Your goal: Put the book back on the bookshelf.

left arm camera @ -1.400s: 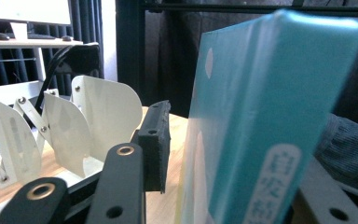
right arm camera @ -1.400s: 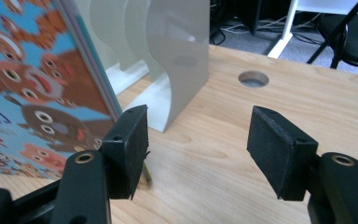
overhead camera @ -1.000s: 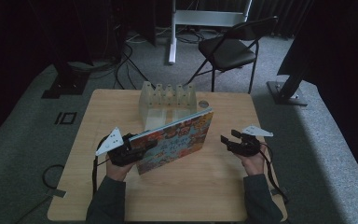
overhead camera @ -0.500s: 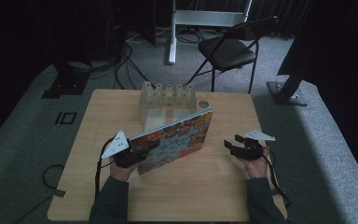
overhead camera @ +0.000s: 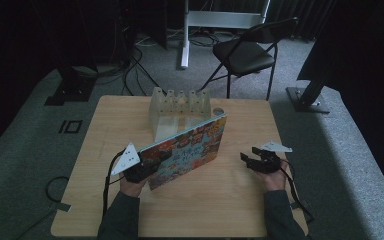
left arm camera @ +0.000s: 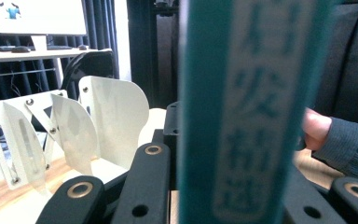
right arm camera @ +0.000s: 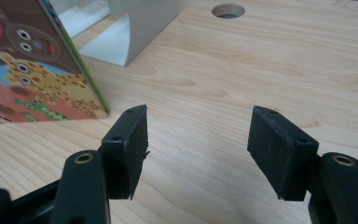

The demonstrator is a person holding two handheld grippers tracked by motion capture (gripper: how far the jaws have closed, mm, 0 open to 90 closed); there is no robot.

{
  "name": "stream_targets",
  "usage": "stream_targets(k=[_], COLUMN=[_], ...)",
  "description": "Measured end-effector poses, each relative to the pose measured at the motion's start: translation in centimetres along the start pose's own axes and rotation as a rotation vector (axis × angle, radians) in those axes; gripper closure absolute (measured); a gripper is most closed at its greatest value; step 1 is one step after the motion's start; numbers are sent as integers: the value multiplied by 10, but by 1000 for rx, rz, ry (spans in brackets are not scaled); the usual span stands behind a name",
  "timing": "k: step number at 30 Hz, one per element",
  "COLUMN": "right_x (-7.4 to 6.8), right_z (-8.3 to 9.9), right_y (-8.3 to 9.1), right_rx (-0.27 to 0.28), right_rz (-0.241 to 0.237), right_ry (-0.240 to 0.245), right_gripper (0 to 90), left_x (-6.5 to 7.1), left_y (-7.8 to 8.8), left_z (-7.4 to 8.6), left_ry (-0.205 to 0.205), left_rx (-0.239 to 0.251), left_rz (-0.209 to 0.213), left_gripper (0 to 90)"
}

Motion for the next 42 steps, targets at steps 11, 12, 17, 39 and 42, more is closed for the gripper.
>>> stream_targets(k=[11,12,17,39,42], right_x=[0,0,1,11,13], right_z=[6,7,9,21,22], right_y=[-8,-8,-9,-11,-11], right_rx=[-42,-46,-56,-100,-103], right_rz=[23,23,30,44,47], right_ry=[29,30,38,27,14], right_gripper=[369,368,367,360,360], left_x=[-2,-1,-1,7,9], left_y=[-3,-3,-4,-8,-8], left_z=[19,20,27,58,57], left_ry=[51,49,58,100,85], left_rx=[-24,-31,-45,-87,-90], left_rz=[23,20,17,33,35], left_gripper=[723,717,709,743,753])
Point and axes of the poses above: each handheld gripper's, and its own axes: y roughly backward along the jaws, z roughly out of its underside, x roughly to its right, the point moved 2 cm from there along -y, roughly forward along the jaws, and after that the axes turned 3 degrees about -y, right-handed, at the moved point
